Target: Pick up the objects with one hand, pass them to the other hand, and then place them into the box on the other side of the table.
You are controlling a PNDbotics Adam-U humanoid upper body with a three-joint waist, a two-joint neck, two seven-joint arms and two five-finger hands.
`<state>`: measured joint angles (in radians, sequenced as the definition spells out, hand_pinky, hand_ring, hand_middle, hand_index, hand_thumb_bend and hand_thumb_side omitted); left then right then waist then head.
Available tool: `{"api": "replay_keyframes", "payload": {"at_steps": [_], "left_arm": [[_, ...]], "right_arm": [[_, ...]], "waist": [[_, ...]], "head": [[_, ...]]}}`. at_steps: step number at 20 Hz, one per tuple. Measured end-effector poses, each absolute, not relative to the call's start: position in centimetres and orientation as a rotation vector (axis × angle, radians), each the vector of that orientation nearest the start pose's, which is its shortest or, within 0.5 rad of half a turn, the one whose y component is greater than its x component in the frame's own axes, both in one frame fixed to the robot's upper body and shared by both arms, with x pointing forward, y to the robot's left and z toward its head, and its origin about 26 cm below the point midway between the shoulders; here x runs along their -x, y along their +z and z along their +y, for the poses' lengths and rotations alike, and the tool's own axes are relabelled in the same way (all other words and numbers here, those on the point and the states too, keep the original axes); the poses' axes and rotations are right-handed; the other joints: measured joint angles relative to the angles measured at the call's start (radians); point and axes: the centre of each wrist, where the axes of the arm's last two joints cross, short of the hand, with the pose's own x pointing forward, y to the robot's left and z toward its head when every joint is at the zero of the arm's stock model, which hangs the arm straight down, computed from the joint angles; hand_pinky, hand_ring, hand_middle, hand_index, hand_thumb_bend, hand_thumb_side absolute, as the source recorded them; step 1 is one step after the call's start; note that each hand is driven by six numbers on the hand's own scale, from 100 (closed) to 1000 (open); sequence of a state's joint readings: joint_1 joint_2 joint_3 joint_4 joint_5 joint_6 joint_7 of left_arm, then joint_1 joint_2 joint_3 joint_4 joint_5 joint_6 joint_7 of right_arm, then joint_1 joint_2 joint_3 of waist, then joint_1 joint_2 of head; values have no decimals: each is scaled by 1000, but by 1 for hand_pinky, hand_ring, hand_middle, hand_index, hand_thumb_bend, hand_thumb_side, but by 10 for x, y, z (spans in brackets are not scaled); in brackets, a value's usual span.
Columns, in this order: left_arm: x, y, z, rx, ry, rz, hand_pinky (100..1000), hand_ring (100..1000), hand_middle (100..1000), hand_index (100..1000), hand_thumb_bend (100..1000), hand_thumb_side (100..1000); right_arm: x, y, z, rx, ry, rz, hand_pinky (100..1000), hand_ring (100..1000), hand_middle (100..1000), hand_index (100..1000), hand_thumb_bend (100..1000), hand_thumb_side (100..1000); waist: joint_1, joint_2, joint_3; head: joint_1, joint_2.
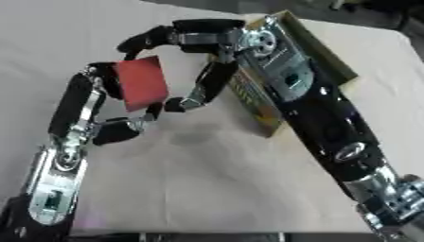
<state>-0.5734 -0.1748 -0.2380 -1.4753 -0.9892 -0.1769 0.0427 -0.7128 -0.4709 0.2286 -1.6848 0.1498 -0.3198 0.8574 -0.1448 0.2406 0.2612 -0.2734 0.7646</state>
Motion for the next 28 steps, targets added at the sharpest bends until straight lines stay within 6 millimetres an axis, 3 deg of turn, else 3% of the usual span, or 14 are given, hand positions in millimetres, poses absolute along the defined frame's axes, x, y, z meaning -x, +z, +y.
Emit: {"api": "replay_keyframes", "payload": {"at_steps": [15,28], "left_arm": [[-357,147,49,-481,-972,-2281,412,365,415,508,100,305],[-357,147,49,-477,-979,-2270,412,365,414,509,100,312]], "right_arm": [[-378,254,-210,1,-2475,2568,1000,1000,851,1000,305,100],[-379,254,-209,15,-2506,2562,1000,1000,779,1000,255,100]], "waist": [[0,12,17],[0,22,20]], "head": [[-5,0],[-5,0]]}}
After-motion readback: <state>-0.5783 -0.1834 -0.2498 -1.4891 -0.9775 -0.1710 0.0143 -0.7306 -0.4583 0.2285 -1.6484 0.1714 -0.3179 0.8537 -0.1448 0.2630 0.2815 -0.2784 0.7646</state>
